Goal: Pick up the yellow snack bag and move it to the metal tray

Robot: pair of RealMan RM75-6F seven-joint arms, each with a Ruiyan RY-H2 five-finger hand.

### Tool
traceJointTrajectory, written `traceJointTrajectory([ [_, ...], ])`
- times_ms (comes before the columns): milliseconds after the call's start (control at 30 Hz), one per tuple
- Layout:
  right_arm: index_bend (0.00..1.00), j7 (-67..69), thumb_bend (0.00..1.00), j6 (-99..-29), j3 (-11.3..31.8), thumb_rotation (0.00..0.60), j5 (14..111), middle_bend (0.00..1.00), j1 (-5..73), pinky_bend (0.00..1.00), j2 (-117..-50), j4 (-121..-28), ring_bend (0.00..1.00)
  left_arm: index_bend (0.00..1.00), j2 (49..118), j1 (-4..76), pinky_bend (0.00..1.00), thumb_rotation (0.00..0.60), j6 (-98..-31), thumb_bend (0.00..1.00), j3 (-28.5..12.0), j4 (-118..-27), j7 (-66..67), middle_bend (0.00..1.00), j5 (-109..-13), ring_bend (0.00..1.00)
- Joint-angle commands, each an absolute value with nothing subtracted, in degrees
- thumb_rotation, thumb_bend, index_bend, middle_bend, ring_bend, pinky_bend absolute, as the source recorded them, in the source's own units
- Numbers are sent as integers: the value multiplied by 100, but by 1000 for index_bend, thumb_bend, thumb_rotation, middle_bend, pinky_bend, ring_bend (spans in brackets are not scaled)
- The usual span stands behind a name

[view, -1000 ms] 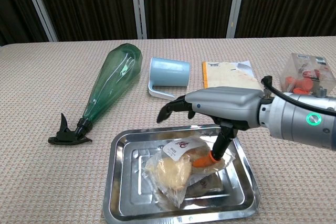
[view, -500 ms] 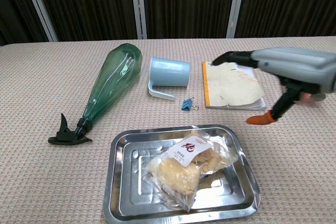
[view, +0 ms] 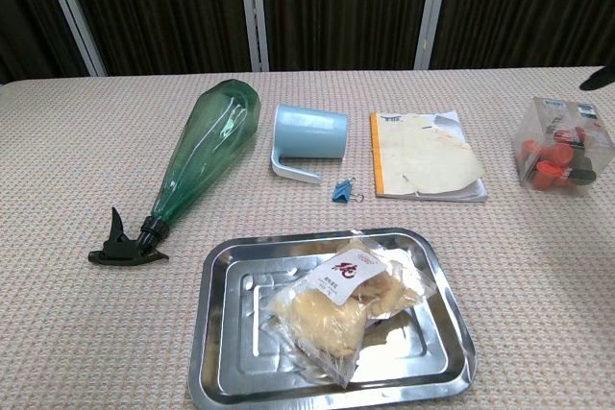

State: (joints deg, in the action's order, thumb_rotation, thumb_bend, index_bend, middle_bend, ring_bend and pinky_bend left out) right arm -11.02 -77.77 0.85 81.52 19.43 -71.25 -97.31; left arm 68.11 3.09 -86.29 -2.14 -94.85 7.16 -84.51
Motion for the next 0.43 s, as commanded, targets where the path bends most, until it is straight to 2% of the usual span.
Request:
traceJointTrajectory([
  [33,126,-1115,172,-8141,-23,600,8132,49,1612,38,-7147,-9543,0,122,6807,295,0,600,-8651,232,-204,-9511,701,0,-8467,0],
  [267,92,-967,170,-8799,-179,600,8332,17,1086,39,-7297,-9241,0,122,6772,238,0,600,-8803,231,-142,-9546,652,0,-8656,0],
  [433,86,-826,171,-9008,-237,600,8458,10,866,38,-7351,-9172,0,122,6796,168,0,600,-8976,231,-103,-9527,715,0,-8800,0],
])
